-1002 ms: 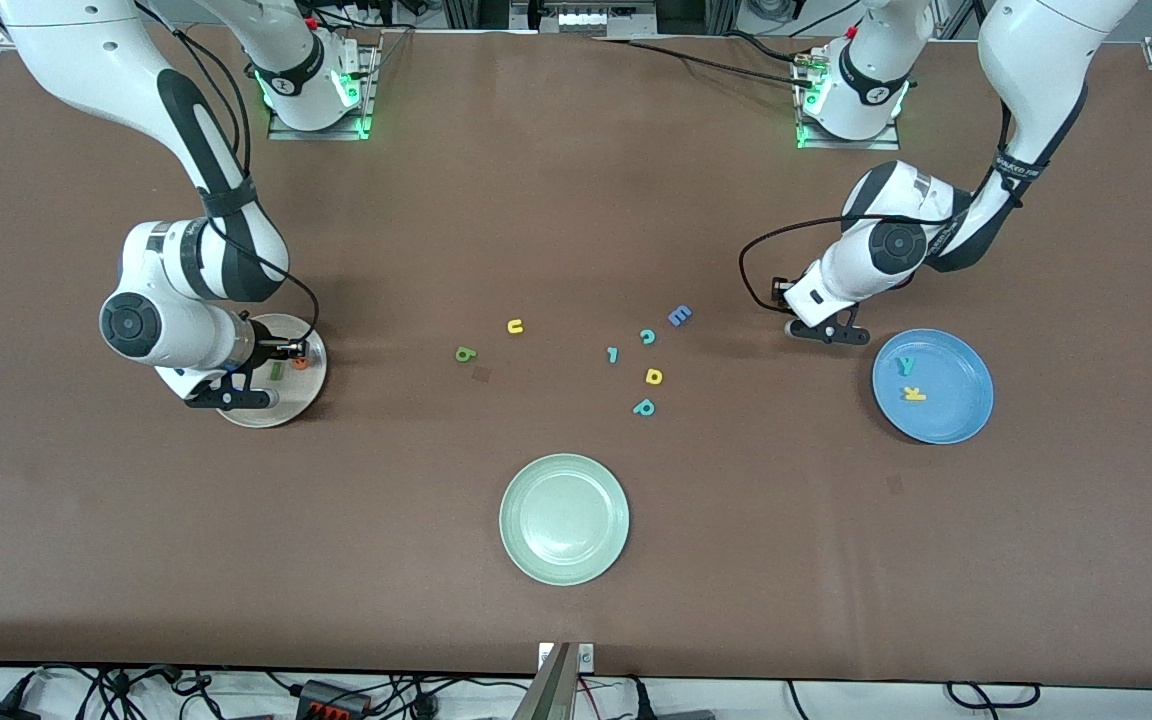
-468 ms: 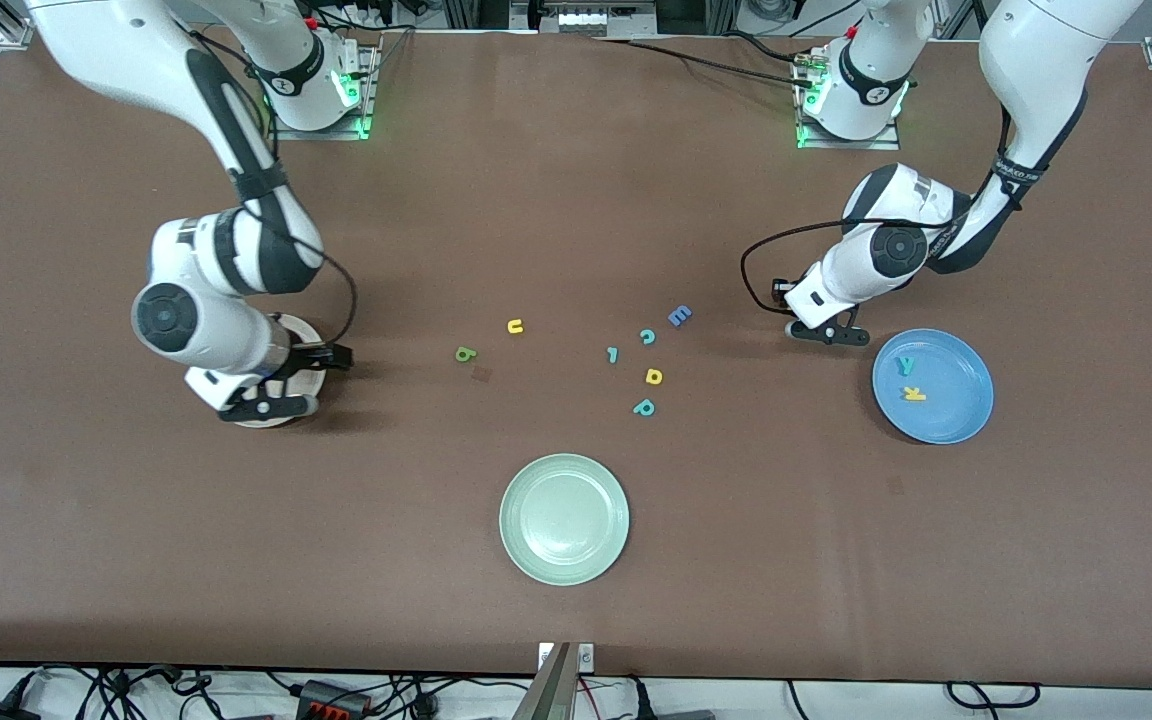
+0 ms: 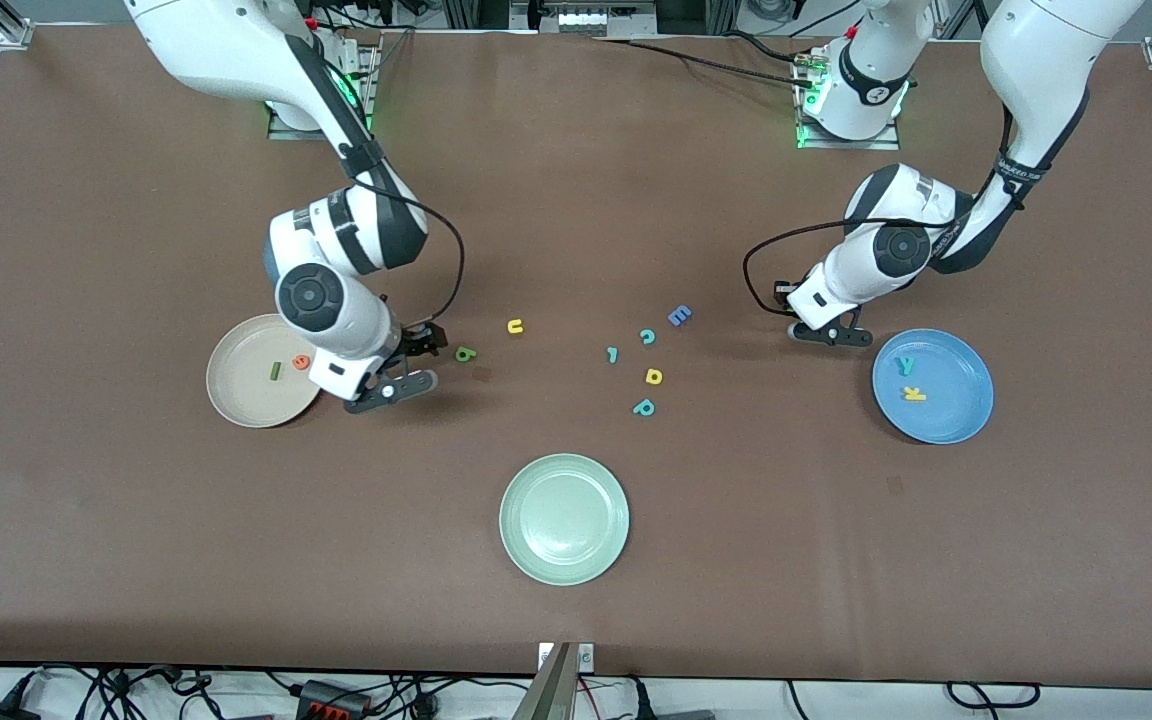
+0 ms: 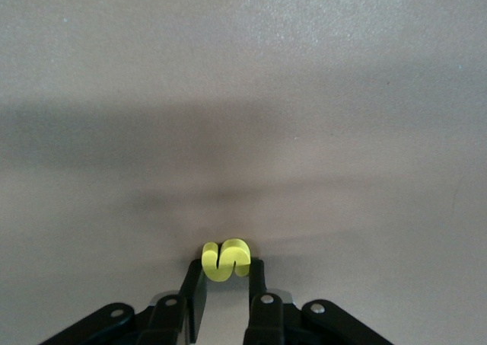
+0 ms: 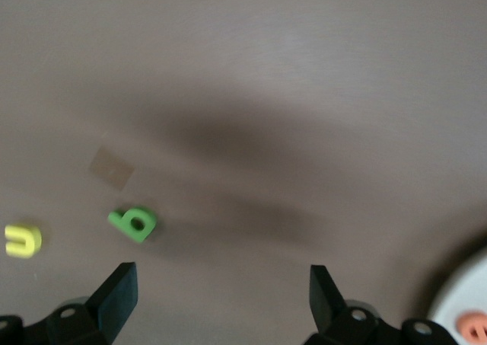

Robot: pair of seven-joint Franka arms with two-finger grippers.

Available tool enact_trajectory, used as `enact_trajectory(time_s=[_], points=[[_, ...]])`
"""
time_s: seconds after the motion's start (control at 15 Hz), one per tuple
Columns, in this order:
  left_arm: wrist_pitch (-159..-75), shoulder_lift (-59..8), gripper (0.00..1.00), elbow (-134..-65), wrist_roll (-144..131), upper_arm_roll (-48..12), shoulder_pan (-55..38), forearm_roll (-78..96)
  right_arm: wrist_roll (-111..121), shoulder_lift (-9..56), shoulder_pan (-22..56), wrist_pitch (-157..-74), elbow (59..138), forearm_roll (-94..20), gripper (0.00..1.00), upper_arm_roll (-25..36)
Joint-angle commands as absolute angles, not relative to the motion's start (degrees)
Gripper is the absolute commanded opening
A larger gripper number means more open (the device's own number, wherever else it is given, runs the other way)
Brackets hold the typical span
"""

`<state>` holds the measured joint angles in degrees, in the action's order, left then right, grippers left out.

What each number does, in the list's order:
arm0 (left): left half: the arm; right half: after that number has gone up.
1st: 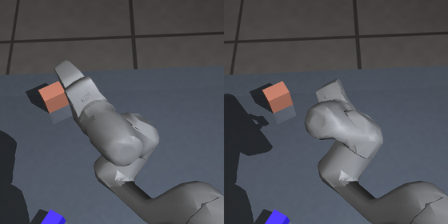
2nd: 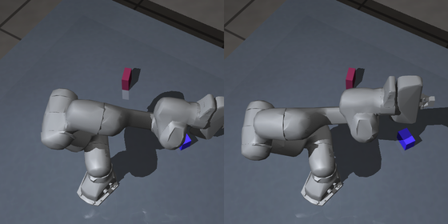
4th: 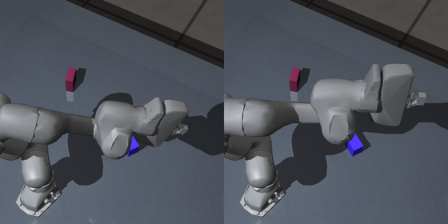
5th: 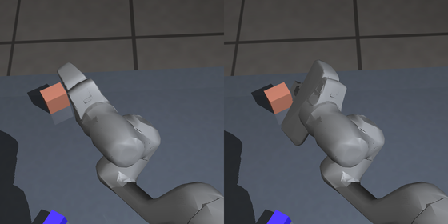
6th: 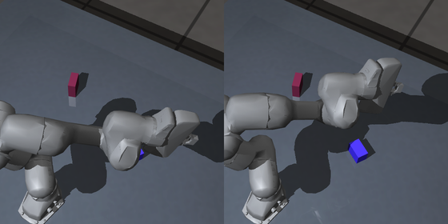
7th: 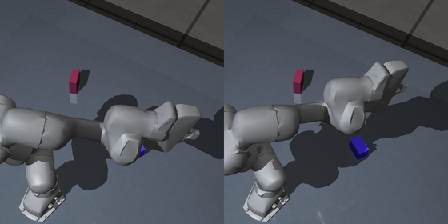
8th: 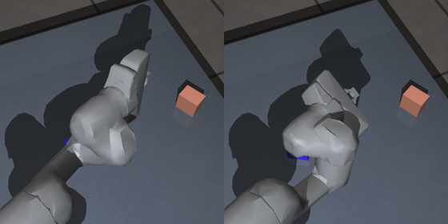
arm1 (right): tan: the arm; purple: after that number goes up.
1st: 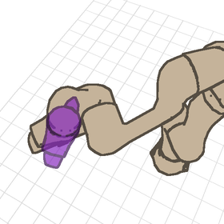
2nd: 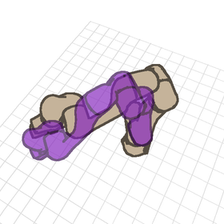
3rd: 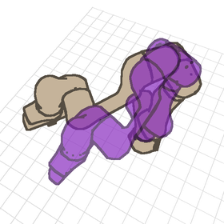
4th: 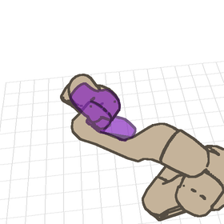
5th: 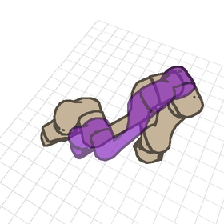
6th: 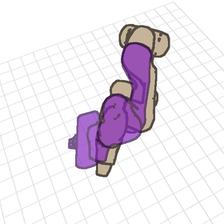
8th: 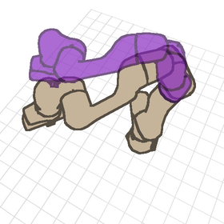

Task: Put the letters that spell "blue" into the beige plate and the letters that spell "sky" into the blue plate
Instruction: 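Grasp the green b with the right gripper while the left gripper drops s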

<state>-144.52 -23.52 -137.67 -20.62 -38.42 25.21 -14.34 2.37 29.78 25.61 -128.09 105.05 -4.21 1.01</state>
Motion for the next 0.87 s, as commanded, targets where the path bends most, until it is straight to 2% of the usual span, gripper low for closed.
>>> enact_trajectory(time_s=[0.0,0.2,0.4,0.67,0.74,0.8], points=[[-144.77,-23.92,0.06,-135.97,-20.39,-37.71,25.22,-15.82,13.58,31.55,26.19,-128.06,104.59,-3.96,1.00,1.41],[-138.64,-21.71,0.06,-132.56,-19.52,-37.71,25.40,-15.82,17.49,31.29,29.44,-127.97,106.34,-3.96,1.00,1.41],[-125.72,-21.71,0.06,-123.34,-16.97,-37.71,25.40,-15.82,19.33,31.38,31.64,-130.68,107.92,-3.69,1.00,1.49],[-114.37,-23.98,0.06,-112.09,-6.46,-36.39,27.76,-16.52,24.16,33.13,31.64,-137.63,108.72,-3.60,1.00,1.49],[-113.04,-25.04,0.06,-109.71,-1.89,-35.78,28.82,-18.00,24.26,33.22,31.73,-138.59,109.50,-3.69,0.98,1.49],[-113.11,-26.27,0.06,-108.82,1.63,-34.99,29.70,-19.76,24.87,33.31,31.73,-139.04,109.77,-3.60,0.91,1.49]])
